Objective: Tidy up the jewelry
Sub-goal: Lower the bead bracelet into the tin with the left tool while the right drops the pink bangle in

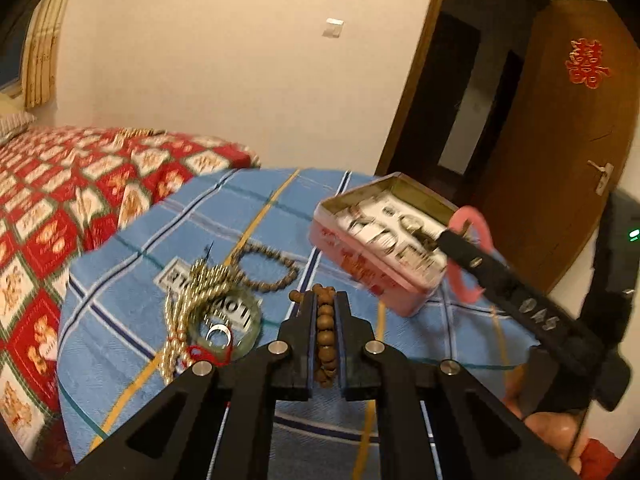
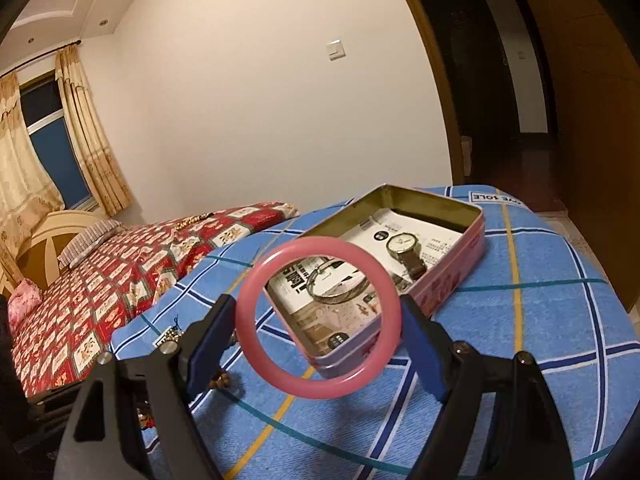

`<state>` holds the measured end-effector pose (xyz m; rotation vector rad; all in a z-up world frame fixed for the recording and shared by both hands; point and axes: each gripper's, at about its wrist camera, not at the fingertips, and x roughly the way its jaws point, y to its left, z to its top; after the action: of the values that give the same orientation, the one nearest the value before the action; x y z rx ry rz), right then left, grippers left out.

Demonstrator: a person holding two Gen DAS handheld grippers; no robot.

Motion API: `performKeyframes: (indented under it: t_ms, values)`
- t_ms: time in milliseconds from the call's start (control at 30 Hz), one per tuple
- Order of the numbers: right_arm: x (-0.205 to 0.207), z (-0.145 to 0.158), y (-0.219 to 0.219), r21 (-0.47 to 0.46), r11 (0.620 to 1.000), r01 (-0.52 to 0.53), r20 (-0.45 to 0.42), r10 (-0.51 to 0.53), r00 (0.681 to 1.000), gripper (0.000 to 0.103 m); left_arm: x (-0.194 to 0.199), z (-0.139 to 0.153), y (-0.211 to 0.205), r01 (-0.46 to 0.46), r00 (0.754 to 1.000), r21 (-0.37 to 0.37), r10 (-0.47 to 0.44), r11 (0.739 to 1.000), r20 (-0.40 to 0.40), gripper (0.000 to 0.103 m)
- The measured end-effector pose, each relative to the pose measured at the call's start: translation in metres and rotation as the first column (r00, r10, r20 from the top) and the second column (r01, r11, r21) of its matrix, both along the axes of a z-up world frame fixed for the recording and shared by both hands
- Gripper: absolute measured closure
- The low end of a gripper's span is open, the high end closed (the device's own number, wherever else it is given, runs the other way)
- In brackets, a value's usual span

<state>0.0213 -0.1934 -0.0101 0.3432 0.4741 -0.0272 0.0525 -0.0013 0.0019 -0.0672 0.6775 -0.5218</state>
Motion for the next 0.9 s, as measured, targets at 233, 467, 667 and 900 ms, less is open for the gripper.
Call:
performKeyframes:
  t_ms: [233,467,667,900]
  values:
    - [-0.013,0.006,-0.017,0.007,0.998,0.060,0.039,-0.060,0.997,0.020,-0.007,0.031,-0.008,0.045,0.996,-0.036,-0.042,0.998,0.079,0.096]
    - [-0.021,0.004,-0.054,0.007,0.984,0.177,0.028,-0.177,0.984,0.020,0.008,0.038,-0.037,0.086,0.991,-0.044,-0.082,0.995,0.102,0.096]
    - [-0.016,0.010,-0.089,0.011,0.971,0.237,0.024,-0.237,0.971,0.020,0.030,0.042,-0.060,0.096,0.990,-0.083,-0.086,0.992,0.115,0.096]
    - [0.023,0.022,-0.104,-0.012,0.977,0.214,0.035,-0.213,0.976,0.020,0.062,0.029,-0.090,0.058,0.989,-0.100,-0.043,0.993,0.139,0.096]
